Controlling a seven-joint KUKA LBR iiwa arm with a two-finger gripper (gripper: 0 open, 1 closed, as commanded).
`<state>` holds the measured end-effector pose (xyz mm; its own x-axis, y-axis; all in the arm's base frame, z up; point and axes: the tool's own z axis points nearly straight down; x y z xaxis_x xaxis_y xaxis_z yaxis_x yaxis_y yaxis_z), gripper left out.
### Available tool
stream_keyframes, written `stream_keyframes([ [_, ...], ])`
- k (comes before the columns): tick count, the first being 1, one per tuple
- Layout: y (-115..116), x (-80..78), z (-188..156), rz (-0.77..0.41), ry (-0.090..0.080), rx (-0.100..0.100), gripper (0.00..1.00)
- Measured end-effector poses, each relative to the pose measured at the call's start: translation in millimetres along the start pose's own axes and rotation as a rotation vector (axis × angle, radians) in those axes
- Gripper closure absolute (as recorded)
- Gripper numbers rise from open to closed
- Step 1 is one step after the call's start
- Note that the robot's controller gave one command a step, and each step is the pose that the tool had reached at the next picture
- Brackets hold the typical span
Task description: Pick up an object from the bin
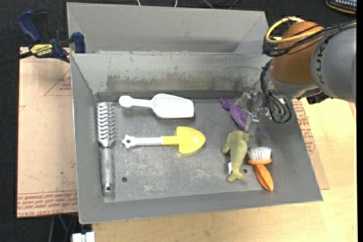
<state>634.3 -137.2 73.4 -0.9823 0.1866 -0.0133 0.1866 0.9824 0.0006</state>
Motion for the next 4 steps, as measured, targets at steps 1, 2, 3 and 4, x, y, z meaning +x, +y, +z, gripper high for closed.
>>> stream_keyframes([
  [1, 10.6, 2.3, 0.9, 0.225, 0.003, 0.001, 1.00],
  [2, 10.6, 2.3, 0.9, 0.225, 0.003, 0.001, 1.00],
  [3, 10.9, 3.1, -11.5, 0.224, 0.005, 0.001, 1.00],
  [4, 11.0, 3.1, -53.3, 0.223, 0.007, 0.000, 1.00],
])
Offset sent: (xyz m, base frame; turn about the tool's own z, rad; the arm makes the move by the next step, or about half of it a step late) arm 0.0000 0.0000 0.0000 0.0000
